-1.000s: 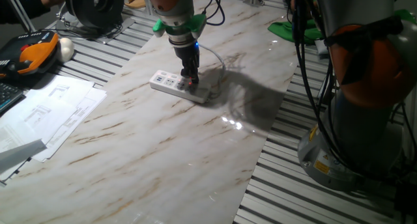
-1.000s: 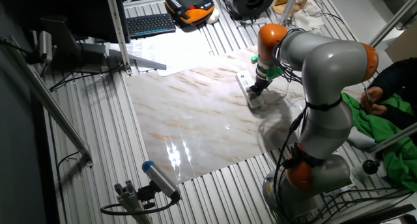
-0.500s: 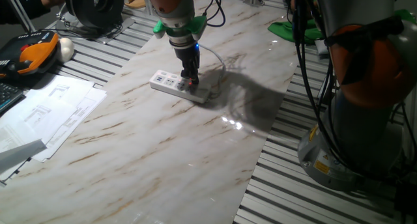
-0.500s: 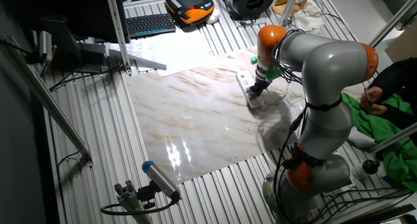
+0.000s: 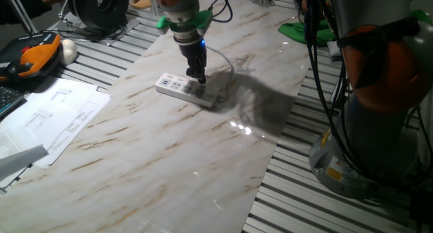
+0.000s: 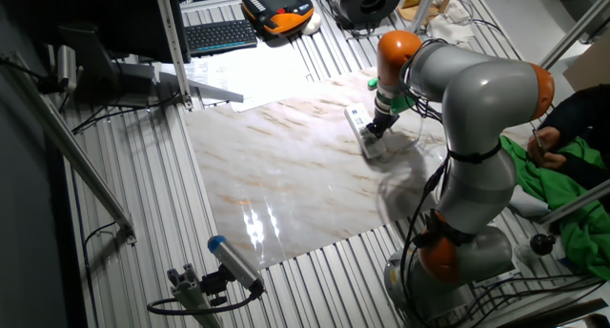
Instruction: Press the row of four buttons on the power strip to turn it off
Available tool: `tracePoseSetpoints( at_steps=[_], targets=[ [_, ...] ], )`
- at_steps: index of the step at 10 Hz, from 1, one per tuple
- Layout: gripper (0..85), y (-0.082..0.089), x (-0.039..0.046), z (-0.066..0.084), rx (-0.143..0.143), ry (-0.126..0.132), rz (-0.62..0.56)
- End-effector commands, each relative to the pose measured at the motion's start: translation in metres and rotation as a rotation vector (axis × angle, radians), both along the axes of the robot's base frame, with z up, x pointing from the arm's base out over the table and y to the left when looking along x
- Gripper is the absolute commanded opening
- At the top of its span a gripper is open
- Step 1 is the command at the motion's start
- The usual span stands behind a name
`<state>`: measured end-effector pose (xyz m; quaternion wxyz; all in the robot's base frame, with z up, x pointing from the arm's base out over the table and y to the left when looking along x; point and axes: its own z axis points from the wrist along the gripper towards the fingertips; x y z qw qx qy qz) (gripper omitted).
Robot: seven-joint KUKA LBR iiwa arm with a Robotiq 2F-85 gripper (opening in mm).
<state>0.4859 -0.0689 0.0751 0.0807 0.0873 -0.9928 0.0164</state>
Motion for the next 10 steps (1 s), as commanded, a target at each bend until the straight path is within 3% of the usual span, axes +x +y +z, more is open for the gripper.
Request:
tracePoseSetpoints(
  at_steps=[1, 4, 7, 10],
  targets=[
    [0.0, 0.001, 0.0024, 0.001, -0.001, -0.001, -0.004],
    [0.0, 0.007, 0.019, 0.006, -0.019, -0.012, -0.017],
    [0.0, 0.007, 0.0356, -0.004, -0.02, -0.034, -0.013],
    [0.0, 0.004, 0.0339, -0.013, -0.014, -0.044, -0.004]
  ],
)
